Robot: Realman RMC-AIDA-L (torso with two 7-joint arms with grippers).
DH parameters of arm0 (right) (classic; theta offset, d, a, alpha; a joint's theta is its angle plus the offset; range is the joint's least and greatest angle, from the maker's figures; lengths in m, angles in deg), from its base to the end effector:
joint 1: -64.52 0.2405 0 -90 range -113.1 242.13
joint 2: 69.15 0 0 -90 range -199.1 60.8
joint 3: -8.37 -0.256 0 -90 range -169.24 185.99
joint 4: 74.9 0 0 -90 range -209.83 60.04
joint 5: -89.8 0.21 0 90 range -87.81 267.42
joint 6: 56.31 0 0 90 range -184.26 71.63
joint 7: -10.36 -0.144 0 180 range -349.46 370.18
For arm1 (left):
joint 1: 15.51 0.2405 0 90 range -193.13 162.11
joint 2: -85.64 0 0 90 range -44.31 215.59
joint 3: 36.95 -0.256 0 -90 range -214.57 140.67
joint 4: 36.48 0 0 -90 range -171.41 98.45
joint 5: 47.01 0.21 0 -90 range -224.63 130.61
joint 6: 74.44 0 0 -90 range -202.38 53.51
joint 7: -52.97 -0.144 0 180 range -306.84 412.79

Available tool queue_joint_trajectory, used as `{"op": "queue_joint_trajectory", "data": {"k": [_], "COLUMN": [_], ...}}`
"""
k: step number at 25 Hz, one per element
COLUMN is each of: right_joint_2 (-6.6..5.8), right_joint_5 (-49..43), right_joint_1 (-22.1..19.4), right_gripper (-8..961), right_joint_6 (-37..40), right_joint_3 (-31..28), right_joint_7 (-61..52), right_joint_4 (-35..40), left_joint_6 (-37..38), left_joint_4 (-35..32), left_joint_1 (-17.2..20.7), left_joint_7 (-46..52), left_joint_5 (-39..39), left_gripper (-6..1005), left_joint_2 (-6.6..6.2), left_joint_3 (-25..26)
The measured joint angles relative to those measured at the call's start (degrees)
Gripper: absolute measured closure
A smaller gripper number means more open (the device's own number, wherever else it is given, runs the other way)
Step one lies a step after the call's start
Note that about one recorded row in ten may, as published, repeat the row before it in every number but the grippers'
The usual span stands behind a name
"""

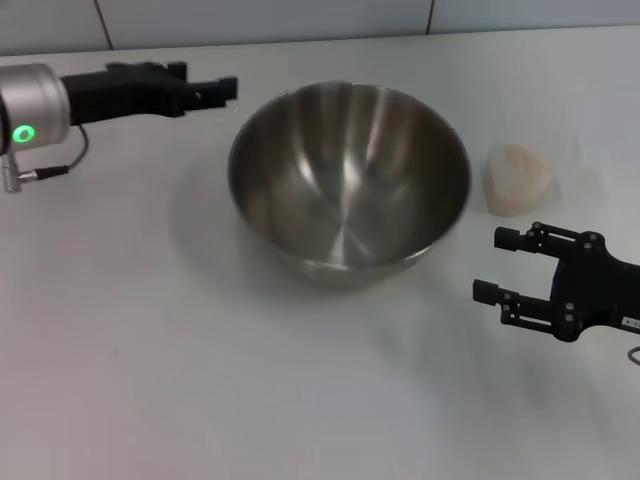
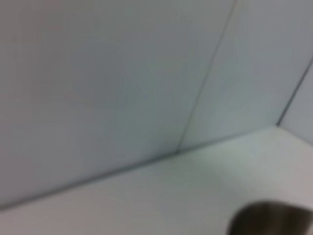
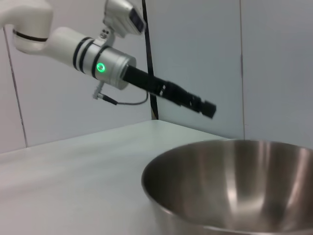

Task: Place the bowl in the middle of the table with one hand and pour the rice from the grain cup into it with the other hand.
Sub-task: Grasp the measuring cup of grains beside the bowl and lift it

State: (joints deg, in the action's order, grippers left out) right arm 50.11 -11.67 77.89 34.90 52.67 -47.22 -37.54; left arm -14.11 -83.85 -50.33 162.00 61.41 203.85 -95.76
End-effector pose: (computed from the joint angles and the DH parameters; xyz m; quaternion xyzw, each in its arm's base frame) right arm 0.3198 0.2536 0.0047 -0.9239 0.1537 0.2699 0.2235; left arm -0.2177 0.4141 0.0084 -0.8868 -0.3325 -0.1966 0.2536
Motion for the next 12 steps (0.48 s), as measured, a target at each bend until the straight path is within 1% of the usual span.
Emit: {"op": "queue_joint_trajectory", "data": {"k": [2, 5, 7, 10, 12], "right_joint_2": [0.00, 0.00, 0.00, 0.00, 0.00], "right_joint_5": [0.13, 0.19, 0.18, 0.24, 0.34], "right_joint_1": [-0.03, 0.11, 0.25, 0.57, 0.78], "right_gripper": [334, 335, 336, 338, 339], "right_joint_6": [-0.29, -0.60, -0.73, -1.06, -1.19], "right_joint_3": [0.00, 0.00, 0.00, 0.00, 0.00], "right_joint_7": [0.01, 0.01, 0.06, 0.33, 0.63], "right_joint_4": [0.00, 0.00, 0.00, 0.00, 0.00], "left_joint_6": [0.15, 2.41, 6.80, 9.75, 10.47], "left_joint_4": [-0.32, -0.21, 0.18, 0.54, 0.59], "left_joint_1": [1.15, 3.95, 6.72, 10.59, 12.21], "left_joint_7": [-3.25, -13.05, -23.05, -33.16, -35.99], "left_joint_5": [-2.62, -9.47, -15.67, -22.19, -23.63], "left_gripper": [155, 156, 157, 157, 158], "left_joint_2": [0.00, 0.03, 0.02, 0.13, 0.08], "left_joint_3": [0.46, 0.78, 0.78, 0.59, 0.22]}}
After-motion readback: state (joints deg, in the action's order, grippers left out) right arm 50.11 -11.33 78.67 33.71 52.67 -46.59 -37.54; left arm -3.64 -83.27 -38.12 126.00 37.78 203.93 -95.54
